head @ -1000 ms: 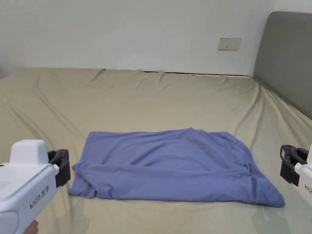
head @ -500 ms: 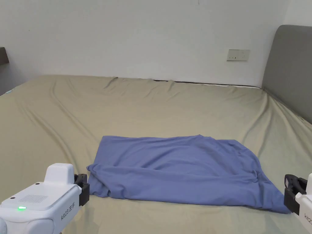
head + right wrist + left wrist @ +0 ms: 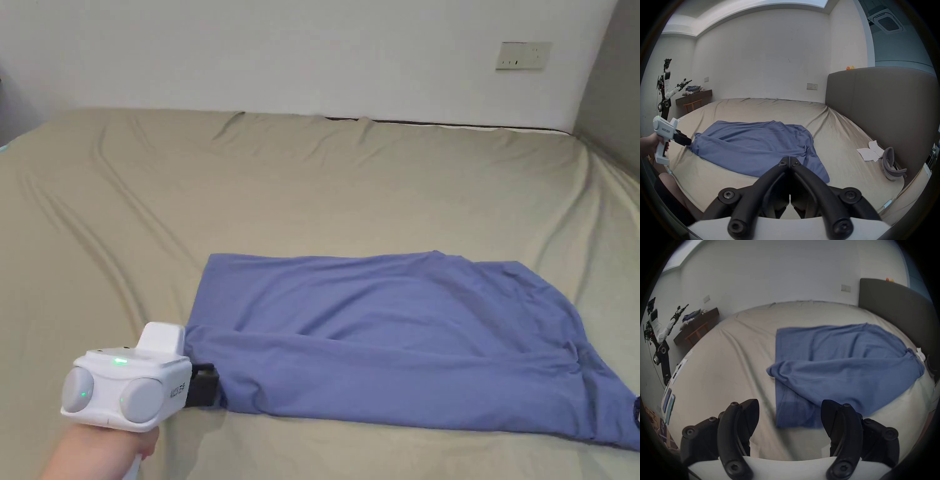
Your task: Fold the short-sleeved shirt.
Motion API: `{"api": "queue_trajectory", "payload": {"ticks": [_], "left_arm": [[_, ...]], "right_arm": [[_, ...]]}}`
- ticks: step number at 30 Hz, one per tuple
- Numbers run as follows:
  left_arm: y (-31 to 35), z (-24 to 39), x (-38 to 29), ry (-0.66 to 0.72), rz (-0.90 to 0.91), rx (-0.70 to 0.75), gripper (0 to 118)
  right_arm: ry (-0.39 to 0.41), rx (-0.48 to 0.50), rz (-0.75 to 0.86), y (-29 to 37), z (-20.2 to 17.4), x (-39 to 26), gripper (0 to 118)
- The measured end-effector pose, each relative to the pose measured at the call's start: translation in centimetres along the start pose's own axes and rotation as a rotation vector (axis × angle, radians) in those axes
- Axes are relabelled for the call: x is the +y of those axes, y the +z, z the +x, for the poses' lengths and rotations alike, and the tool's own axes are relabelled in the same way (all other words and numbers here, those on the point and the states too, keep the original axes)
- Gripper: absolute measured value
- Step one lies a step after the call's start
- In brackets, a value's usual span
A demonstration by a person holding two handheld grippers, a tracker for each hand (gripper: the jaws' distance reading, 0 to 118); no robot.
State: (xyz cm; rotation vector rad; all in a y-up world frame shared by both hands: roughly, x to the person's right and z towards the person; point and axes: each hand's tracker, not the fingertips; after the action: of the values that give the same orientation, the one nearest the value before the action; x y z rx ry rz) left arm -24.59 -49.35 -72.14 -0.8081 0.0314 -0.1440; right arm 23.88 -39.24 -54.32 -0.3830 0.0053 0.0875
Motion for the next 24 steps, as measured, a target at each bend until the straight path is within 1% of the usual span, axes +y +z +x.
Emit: {"api": "queue_trajectory", "payload": {"ticks": [1,3,4,5,6,7,8,9,10,11,13,14,15,16,17,18,19,20,21,22,23,24], "left_arm": [[-1.4,0.3,-0.1,-0.013,-0.040,-0.007,73],[-3.5,0.5,-1.1,-0.030,-0.068,-0.024,71],[-3.0,0.3,-1.3,0.007,0.000,-0.062,68],[-2.4,0.0,-1.2,0.050,0.035,-0.048,66],[-2.3,0.1,-1.4,0.058,0.015,-0.089,58],[-1.7,0.4,-1.9,0.041,0.036,-0.116,36],[-1.2,1.1,-2.2,-0.025,0.090,-0.102,17],[-1.0,1.6,-2.4,-0.113,0.090,0.005,10],[-0.9,1.7,-2.6,-0.118,0.082,-0.040,8],[-0.4,1.5,-2.7,-0.082,0.081,-0.052,7],[0.5,0.2,-2.3,-0.010,0.092,-0.128,5],[1.2,-0.6,-2.3,0.039,0.114,-0.130,5],[1.1,-1.6,-2.3,0.061,0.127,-0.137,5],[1.7,-2.2,-2.1,0.075,0.136,-0.145,5],[2.4,-2.6,-2.0,0.083,0.149,-0.144,5],[2.8,-2.9,-1.9,0.090,0.162,-0.137,5],[3.8,-2.9,-1.8,0.105,0.169,-0.150,5],[4.1,-3.1,-1.7,0.141,0.169,-0.182,5],[4.3,-3.1,-1.6,0.154,0.168,-0.184,5],[4.3,-2.9,-1.6,0.150,0.160,-0.180,5],[4.4,-2.4,-1.6,0.135,0.158,-0.173,5],[4.3,-2.1,-1.7,0.107,0.159,-0.157,5]], "right_arm": [[0.000,0.001,-0.013,-0.3,0.1,-0.1,0],[0.003,-0.001,-0.034,-0.6,0.0,-0.2,0],[0.006,-0.004,-0.041,-0.7,-0.1,-0.3,0],[0.009,-0.004,-0.050,-1.0,0.1,-0.4,0],[0.009,-0.001,-0.063,-1.2,0.1,-0.4,0],[0.008,0.005,-0.075,-1.5,0.1,-0.5,0],[0.005,0.015,-0.091,-2.0,0.0,-0.6,0],[0.004,0.027,-0.108,-2.4,0.1,-0.8,0],[0.011,0.041,-0.120,-2.8,0.0,-0.8,0],[0.012,0.047,-0.134,-3.2,0.0,-0.9,0],[-0.029,0.089,-0.147,-3.7,0.6,-0.8,0],[-0.063,0.097,-0.151,-4.1,1.0,-0.8,0],[-0.078,0.096,-0.162,-4.7,1.5,-0.8,1],[-0.063,0.098,-0.176,-5.6,2.2,-0.8,6],[-0.013,0.092,-0.192,-6.5,3.2,-1.3,20],[0.030,0.059,-0.193,-7.4,3.7,-1.6,46],[0.054,0.034,-0.207,-8.7,4.4,-1.9,82],[0.059,0.018,-0.250,-10.3,5.4,-2.4,97],[0.059,0.001,-0.270,-11.6,6.6,-2.9,98],[0.051,-0.038,-0.280,-13.0,7.4,-3.3,96],[0.027,-0.079,-0.295,-14.3,8.1,-3.7,96],[-0.004,-0.096,-0.313,-15.4,8.9,-4.0,96]]}}
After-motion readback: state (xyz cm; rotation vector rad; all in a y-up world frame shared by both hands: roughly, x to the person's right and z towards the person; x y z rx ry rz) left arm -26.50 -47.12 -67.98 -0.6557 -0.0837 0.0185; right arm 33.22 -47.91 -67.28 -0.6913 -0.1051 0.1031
